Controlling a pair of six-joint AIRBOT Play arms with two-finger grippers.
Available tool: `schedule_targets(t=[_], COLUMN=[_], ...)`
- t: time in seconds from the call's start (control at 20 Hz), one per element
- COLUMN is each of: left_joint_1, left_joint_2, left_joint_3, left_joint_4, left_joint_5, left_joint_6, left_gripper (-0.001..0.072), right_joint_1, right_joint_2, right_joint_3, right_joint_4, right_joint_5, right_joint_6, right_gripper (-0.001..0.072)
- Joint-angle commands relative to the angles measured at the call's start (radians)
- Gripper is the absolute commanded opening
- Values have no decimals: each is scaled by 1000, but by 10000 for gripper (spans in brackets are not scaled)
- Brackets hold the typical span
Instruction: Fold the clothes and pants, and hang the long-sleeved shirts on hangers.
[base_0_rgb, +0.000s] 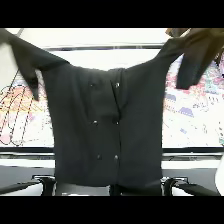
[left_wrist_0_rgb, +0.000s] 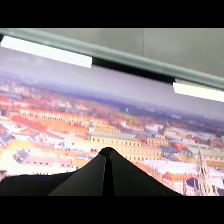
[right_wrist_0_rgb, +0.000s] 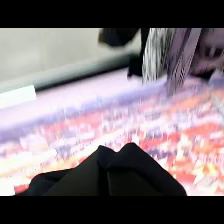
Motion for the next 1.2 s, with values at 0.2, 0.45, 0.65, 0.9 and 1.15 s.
schedule_targets(t=[0.2, 0.45, 0.65, 0.9, 1.15], left_joint_1=[-24, 25, 171, 327, 359], left_joint_2=[-417, -410, -278, 30, 369], left_joint_3=[-1, 2, 1, -400, -1008], left_joint_4=[-189, -230, -216, -193, -270], left_joint_5=[-38, -154, -341, -351, -252], left_joint_6=[23, -31, -2, 45, 101], left_gripper=[23, 697, 696, 685, 680], right_joint_1=[1, -11, -176, -544, -569], right_joint_2=[-396, -378, -193, 5, 215], right_joint_3=[-36, -36, -36, -330, -987], right_joint_4=[101, 157, 224, 720, 818], right_joint_5=[-29, 103, 238, 453, 378], right_joint_6=[166, -20, -249, -466, -562], right_gripper=[40, 529, 595, 595, 600])
